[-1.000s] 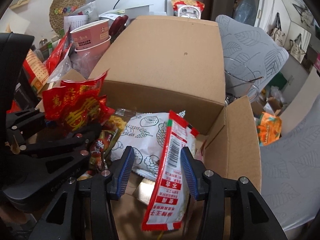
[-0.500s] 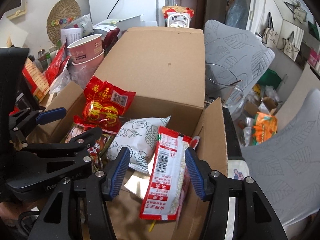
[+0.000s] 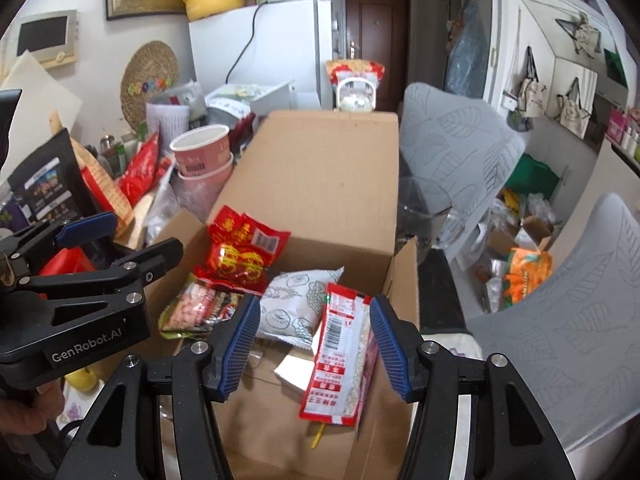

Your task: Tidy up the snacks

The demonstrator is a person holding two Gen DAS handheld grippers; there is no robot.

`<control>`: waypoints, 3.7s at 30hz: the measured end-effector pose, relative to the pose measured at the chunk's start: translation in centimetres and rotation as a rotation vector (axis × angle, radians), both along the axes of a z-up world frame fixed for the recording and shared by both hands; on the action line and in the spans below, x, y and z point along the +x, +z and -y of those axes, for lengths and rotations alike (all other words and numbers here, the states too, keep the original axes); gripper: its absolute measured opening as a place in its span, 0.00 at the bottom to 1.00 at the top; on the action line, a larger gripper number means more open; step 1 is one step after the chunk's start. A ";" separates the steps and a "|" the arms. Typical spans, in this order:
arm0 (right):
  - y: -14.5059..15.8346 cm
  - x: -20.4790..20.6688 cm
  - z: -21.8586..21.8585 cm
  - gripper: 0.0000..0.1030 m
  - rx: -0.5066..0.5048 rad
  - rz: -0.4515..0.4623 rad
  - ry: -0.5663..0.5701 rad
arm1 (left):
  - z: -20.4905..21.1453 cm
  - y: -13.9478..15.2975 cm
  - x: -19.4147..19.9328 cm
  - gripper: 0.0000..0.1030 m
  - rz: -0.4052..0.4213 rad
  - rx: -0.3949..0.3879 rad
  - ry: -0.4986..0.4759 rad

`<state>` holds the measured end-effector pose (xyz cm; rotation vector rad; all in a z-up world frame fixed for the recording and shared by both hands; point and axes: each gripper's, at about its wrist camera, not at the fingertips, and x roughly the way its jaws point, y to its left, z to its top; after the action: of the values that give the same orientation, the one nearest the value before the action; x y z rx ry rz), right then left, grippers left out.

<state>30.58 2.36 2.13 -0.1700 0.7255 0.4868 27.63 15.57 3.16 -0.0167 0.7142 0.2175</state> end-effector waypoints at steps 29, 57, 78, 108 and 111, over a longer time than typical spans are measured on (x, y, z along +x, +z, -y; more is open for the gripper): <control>7.9 -16.8 6.6 0.79 0.132 0.305 0.011 | 4.6 7.5 -17.9 0.79 0.214 0.024 0.003; 2.9 -21.8 9.8 0.81 0.125 0.201 -0.025 | 7.5 2.2 -23.6 0.79 0.137 -0.030 0.009; 1.9 -21.2 9.9 0.81 0.120 0.158 -0.024 | 8.0 1.4 -23.0 0.79 0.088 -0.038 0.001; 1.7 -19.7 10.4 0.81 0.102 0.148 -0.060 | 8.3 1.9 -22.9 0.79 0.117 -0.047 -0.042; 1.4 -19.5 10.8 0.81 0.105 0.138 -0.079 | 8.2 1.9 -22.7 0.79 0.117 -0.049 -0.045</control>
<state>11.07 -8.43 3.55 -0.0755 0.5679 0.4324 4.89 7.33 5.10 -0.0593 0.6026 0.1549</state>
